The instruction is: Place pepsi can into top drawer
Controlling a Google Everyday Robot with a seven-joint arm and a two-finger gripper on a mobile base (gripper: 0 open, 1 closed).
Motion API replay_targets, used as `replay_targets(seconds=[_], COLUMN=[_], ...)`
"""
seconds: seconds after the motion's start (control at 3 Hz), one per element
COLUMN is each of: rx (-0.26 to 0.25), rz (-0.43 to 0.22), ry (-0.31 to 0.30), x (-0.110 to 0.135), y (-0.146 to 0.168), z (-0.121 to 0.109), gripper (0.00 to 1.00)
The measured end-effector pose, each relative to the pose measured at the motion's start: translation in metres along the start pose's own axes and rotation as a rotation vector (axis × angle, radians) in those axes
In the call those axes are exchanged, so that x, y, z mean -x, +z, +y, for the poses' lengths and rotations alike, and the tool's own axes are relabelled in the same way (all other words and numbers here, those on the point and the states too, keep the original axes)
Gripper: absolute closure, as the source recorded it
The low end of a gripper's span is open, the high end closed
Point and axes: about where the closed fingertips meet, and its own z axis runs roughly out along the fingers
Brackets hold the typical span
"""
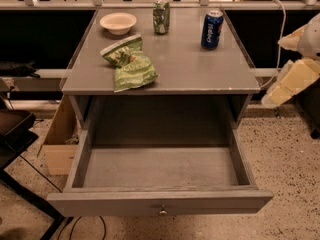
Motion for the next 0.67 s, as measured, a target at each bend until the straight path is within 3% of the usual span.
replay_targets(seconds=[0.33, 0.67], rx=[-0.024, -0.110], rz=[-0.248, -0.497], ry=[0.091, 0.108], x=[0.005, 0.024], y=[0.037, 0.062], z=[-0.041, -0.091], gripper=[0.00, 0.00])
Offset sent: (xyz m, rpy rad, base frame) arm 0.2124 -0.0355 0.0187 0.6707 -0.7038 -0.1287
